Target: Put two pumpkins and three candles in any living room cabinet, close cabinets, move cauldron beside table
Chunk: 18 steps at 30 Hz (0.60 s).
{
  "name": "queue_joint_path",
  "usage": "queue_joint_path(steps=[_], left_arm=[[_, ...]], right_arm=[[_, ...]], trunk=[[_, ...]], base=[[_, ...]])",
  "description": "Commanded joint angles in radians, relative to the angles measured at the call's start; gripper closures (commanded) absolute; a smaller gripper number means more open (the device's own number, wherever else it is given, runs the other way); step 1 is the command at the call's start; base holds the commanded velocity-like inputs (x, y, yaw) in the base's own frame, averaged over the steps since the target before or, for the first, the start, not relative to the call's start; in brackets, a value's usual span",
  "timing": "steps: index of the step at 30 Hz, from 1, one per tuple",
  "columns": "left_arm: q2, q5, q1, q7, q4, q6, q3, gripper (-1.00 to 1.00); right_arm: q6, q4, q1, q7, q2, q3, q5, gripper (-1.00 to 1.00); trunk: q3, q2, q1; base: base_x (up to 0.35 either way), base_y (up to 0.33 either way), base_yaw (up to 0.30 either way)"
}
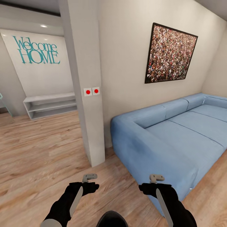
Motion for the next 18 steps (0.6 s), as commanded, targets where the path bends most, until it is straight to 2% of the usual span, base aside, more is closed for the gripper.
queue_joint_path(steps=[1,9,18], left_arm=[[0.000,0.010,0.000,0.003,-0.001,0.005,-0.001,-1.00],[0.000,0.010,0.000,0.003,-0.001,0.005,-0.001,-1.00],[0.000,0.010,0.000,0.003,-0.001,0.005,-0.001,-1.00]], right_arm=[[0.004,-0.001,-0.001,-0.005,0.000,0.000,-0.009,-1.00],[0.004,-0.001,-0.001,-0.005,0.000,0.000,-0.009,-1.00],[0.004,0.000,-0.001,-0.005,0.000,0.000,-0.009,-1.00]], trunk=[[-0.001,-0.001,0.000],[-0.001,-0.001,0.000],[0.000,-0.001,0.000]], base=[[0.124,0.024,-0.001],[0.181,0.006,-0.029],[0.021,0.000,-0.013]])
